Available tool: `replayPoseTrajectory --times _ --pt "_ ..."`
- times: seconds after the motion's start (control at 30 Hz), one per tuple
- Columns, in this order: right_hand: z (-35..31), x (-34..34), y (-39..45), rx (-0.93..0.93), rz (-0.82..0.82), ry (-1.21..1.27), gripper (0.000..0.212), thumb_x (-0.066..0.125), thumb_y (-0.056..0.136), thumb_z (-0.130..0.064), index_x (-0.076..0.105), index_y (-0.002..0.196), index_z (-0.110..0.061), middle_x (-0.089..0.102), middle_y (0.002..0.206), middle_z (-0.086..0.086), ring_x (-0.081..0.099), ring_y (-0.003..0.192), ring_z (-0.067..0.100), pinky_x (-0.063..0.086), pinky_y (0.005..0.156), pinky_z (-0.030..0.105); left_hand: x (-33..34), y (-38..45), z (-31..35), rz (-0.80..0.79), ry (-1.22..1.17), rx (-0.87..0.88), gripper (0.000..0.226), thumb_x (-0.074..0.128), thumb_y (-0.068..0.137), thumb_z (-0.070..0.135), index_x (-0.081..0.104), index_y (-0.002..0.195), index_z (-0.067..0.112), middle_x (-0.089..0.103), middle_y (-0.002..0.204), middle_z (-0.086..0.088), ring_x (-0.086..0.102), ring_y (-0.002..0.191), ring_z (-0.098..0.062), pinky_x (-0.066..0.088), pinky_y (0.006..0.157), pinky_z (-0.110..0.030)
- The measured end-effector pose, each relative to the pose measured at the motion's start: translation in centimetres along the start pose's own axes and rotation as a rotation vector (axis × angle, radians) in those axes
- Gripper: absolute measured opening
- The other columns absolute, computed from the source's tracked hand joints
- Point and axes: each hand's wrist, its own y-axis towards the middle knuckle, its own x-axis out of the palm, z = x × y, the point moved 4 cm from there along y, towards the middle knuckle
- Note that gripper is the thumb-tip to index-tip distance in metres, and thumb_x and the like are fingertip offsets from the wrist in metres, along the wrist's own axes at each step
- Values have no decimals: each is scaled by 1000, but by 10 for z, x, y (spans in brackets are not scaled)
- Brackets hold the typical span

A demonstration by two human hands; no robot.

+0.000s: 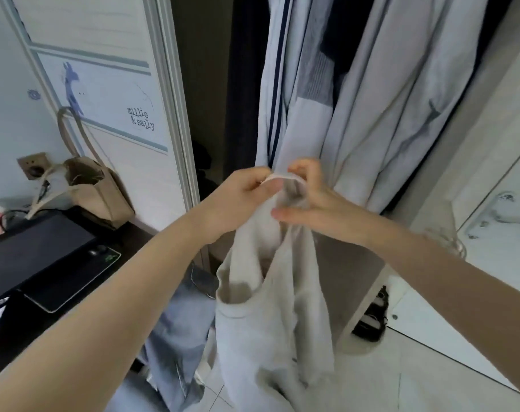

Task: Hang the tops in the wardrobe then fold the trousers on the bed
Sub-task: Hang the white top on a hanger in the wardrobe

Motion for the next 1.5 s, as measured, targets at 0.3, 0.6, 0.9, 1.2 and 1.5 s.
replayPoseTrajectory --times 0.3,0.6,0.9,1.2,1.5 --pt "-14 -24 66 -80 393 -212 24 71 81 -32 50 69 -29 55 57 -14 48 50 1 35 47 14 -42 66 -65 -174 240 81 22 83 73 27 64 80 30 65 76 15 60 67 2 47 60 -12" --pt "-43 -122 98 -49 920 51 20 69 77 -8 56 74 -23 59 70 -2 51 63 8 40 57 18 -103 106 -135 -235 541 -270 18 79 74 36 67 88 34 63 80 18 60 71 -1 38 54 -6" --pt "-97 -190 147 -251 1028 265 19 64 76 1 58 73 -17 51 56 -6 42 49 1 34 44 11 -236 187 -56 113 15 -447 34 76 83 21 63 97 -7 72 76 -25 74 67 -32 57 49 -29" --pt "-128 -223 195 -266 867 149 20 73 73 -7 62 68 -23 57 54 -15 51 53 -2 38 50 8 -278 247 9 417 -754 -323 15 48 100 7 60 98 -3 70 87 -20 70 76 -28 61 54 -37" --pt "-186 -195 277 -118 236 -229 13 62 90 -24 64 82 -13 69 61 1 66 52 10 53 49 21 -292 283 44 470 -754 -285 28 43 101 13 53 76 5 51 72 -15 50 63 -27 44 61 -40"
